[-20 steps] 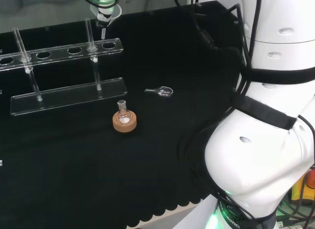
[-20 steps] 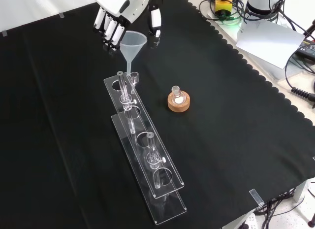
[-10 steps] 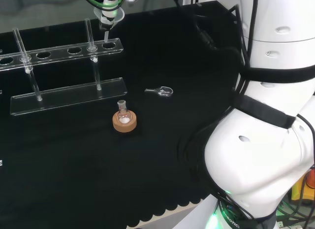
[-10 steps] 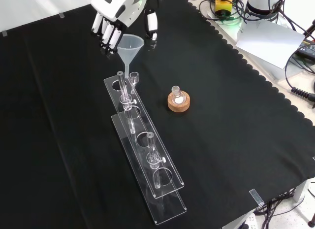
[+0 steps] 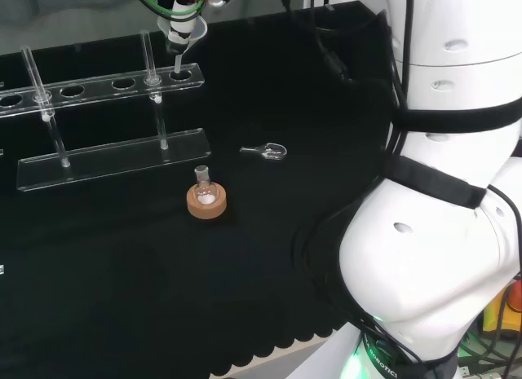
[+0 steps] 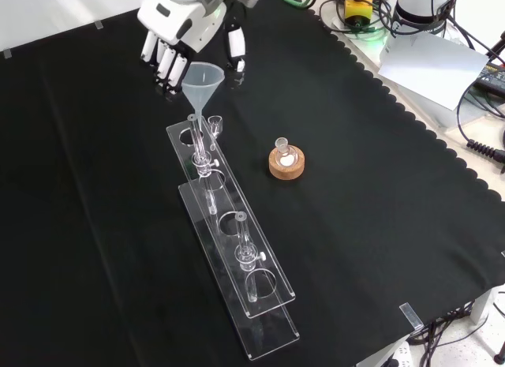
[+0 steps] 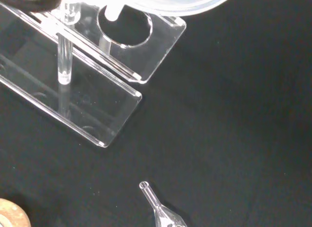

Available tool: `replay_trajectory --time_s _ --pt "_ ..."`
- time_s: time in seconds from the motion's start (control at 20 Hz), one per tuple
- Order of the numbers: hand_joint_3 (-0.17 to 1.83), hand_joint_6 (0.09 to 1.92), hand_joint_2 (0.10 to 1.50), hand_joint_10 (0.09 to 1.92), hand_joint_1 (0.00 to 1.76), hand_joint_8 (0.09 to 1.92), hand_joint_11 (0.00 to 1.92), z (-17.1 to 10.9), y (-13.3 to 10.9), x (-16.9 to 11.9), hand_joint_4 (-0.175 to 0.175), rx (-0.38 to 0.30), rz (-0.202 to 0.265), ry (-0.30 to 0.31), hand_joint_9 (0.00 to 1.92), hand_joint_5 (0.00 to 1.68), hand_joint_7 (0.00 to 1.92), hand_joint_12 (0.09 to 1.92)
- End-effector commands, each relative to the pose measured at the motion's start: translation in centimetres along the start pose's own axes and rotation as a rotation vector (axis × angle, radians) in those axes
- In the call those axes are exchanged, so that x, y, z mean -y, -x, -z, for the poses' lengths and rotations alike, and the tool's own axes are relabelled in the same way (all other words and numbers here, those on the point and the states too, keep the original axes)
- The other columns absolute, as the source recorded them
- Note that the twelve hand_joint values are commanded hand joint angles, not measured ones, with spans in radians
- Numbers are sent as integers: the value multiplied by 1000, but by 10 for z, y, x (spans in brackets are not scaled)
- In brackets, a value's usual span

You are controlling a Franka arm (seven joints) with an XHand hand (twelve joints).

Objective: Put the funnel back on the funnel stand.

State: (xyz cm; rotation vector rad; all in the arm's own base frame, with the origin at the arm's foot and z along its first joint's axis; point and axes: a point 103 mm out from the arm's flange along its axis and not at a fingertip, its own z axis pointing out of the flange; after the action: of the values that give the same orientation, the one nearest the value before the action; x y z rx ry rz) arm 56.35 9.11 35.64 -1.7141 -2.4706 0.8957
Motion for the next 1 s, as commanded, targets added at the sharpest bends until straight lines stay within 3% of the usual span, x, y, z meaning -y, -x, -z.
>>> replay_trajectory --time_s 0.05,0.3,1.0 --pt "617 717 700 459 793 606 544 -15 12 -13 -2 -7 6 -6 895 788 500 1273" --pt "617 718 700 460 793 606 545 -21 14 -18 -2 -19 -7 -18 894 788 498 1273" --pt "619 720 699 462 793 608 545 -27 1 -33 -3 3 21 -40 892 789 494 1273"
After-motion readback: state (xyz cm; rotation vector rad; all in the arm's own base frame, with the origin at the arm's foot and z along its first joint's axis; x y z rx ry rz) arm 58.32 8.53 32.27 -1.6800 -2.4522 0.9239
